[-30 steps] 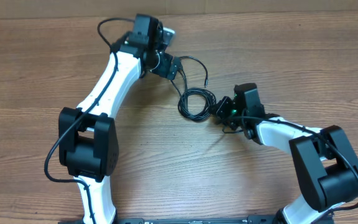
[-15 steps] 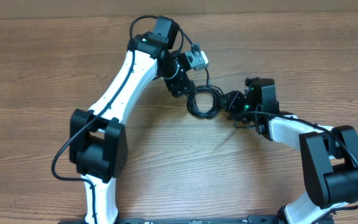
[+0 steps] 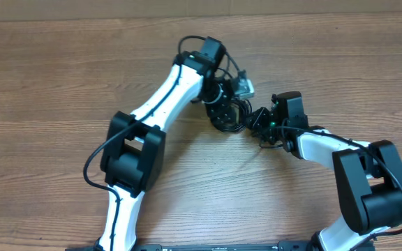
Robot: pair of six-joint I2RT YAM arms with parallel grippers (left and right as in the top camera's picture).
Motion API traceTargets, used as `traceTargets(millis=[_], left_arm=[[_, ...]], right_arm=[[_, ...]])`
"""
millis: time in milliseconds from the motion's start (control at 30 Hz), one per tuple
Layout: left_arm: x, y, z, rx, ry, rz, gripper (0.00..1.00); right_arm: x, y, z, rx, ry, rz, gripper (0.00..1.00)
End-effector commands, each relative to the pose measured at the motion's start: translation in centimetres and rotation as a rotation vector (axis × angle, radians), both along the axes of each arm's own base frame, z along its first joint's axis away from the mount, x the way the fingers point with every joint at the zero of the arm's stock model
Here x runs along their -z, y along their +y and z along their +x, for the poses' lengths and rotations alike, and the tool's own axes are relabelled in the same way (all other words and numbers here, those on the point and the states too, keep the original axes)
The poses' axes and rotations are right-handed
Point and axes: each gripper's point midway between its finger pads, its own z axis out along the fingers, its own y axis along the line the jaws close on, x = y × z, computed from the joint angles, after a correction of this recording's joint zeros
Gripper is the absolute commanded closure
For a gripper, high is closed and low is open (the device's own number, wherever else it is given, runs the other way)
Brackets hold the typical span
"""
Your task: Untangle cables
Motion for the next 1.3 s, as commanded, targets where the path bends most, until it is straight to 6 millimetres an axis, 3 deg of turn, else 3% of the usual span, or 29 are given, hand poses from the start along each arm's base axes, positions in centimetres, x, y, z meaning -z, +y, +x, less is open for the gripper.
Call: traceTargets(millis=[0,167,333,567,800,967,1267], left_arm=[[1.8,-1.0,-1.1,0.011,0.066,0.005,0.34],[3.1,-1.2,-0.9,-0.037,0.102,0.015,0.39],[3.1,-1.6,-0.1,-0.095,0.103,-0.004,0.43],[4.0,-1.4,-0.4,-0.094,0.112,0.007,0.41],[4.7,-1.4,-0.5,-0.095,0.114,-0.006,0.31],[4.9,-1.5,-0.2,-0.109,0.109,-0.007,0.49],[6.8,-1.2,-0.7,-0.109,0.136,0.010,0.48]], right_arm=[[0.5,-0.6,0.2,0.035,0.000,-0.026,0.81],[0.6,-0.8,0.3,0.042,-0.001,-0.035,0.96],[0.6,-0.8,0.3,0.046,-0.002,-0.040,0.96],[0.7,-1.2,0.5,0.062,-0.008,-0.059,0.96],[0.9,-1.2,0.5,0.061,-0.003,-0.059,0.96],[1.0,-1.2,0.4,0.060,-0.001,-0.059,0.96],[1.0,-1.2,0.4,0.059,-0.001,-0.059,0.96]])
